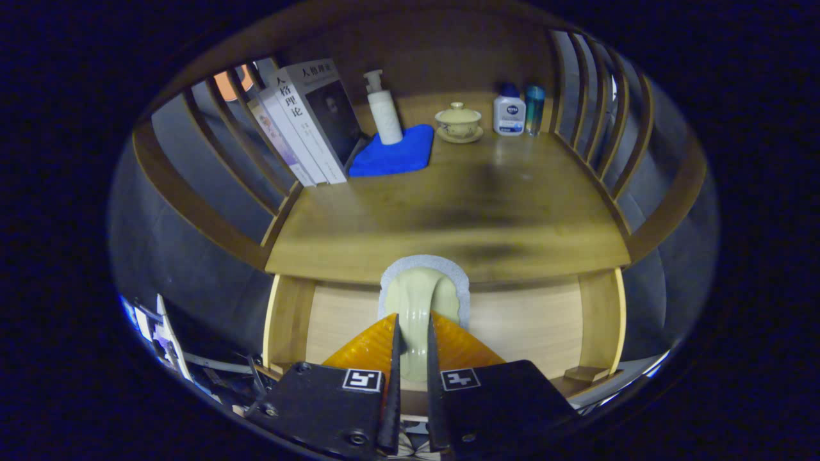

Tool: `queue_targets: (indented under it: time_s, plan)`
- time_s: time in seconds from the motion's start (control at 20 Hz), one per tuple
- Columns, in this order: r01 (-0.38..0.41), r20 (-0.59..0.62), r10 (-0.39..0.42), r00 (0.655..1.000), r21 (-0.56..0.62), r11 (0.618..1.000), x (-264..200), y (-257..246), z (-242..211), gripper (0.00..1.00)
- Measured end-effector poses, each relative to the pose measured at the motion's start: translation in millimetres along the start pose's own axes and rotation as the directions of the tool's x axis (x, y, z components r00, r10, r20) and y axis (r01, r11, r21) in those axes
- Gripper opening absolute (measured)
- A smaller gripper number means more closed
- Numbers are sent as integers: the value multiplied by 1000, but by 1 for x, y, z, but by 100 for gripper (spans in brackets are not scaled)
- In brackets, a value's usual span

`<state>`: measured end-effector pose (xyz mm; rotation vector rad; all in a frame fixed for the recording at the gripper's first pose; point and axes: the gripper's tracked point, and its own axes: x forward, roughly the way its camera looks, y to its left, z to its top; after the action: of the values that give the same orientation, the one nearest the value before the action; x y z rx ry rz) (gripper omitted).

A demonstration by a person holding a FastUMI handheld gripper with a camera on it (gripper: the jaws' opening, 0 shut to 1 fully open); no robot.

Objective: Pull open the drawer, take out the items inside it, and place them on the countertop above the cabinet.

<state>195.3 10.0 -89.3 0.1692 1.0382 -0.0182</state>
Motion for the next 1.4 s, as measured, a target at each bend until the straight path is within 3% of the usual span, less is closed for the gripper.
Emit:
queue_targets:
  time_s: [0.45,1.15,1.4]
  plan:
    - [31,81,-31,996,4,1000,39,4,76,21]
    - [119,160,-126,979,56,991,92,-15,111,22]
    - [167,176,-164,971,-5,986,89,-14,106,41]
